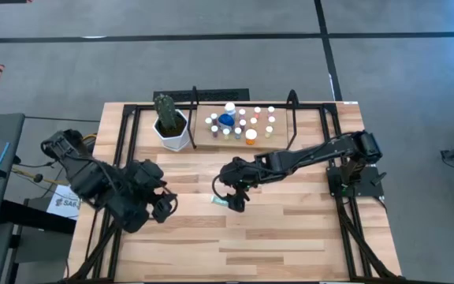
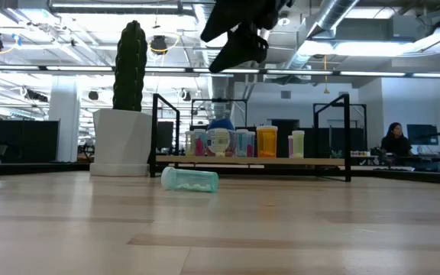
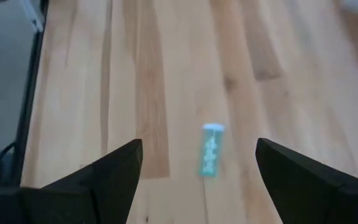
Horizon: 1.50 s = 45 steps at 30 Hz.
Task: Pick and place medicine bottles onto shelf by color
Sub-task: Put the small blue pill bottle on the shelf
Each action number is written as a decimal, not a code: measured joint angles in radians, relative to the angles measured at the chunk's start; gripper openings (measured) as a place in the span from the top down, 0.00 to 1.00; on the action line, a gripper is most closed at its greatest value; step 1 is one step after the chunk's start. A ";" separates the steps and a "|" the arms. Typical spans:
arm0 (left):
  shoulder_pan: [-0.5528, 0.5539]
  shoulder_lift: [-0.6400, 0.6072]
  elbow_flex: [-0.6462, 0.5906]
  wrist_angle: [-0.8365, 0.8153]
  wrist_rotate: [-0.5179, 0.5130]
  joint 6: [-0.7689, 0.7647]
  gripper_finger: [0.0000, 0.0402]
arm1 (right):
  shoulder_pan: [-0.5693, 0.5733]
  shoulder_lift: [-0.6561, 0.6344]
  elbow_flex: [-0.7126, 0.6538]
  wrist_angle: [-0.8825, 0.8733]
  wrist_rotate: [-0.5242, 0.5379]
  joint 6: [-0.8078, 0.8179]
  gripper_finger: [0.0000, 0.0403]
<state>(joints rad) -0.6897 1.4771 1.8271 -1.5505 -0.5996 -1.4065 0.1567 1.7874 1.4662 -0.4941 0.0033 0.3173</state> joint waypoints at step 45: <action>-0.215 0.160 -0.003 -0.020 0.024 -0.422 0.40 | -0.002 0.505 0.300 -0.210 0.070 0.089 0.33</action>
<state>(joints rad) -0.9043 1.6367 1.8244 -1.5707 -0.5758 -1.8282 0.1550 2.2929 1.7665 -0.7040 0.0732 0.4066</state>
